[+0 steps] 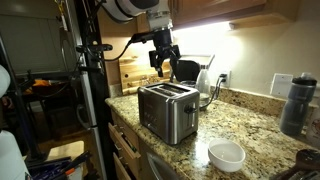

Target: Place one slice of bread in each of the two slots on the toaster

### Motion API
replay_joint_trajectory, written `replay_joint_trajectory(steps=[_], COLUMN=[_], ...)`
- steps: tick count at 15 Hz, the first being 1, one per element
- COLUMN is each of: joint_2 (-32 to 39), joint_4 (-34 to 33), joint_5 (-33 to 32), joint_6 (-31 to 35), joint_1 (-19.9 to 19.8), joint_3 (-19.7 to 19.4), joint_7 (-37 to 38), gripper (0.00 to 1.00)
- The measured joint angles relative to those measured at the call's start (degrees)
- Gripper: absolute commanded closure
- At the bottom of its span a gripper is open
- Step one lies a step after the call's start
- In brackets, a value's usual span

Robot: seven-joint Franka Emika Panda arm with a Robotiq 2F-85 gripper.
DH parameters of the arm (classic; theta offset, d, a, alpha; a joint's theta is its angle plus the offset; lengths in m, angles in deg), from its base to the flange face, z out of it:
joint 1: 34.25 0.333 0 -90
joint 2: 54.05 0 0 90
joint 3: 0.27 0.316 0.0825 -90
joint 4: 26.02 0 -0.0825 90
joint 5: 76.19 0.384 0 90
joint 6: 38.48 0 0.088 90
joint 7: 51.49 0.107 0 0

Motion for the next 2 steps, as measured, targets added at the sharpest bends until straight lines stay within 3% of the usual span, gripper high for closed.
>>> replay_joint_trajectory(steps=[2], joint_2=[0.0], joint_4=[0.0], joint_5=[0.0], joint_6=[0.0], joint_1=[0.0], joint_3=[0.0], joint_7=[0.0], gripper=[0.0])
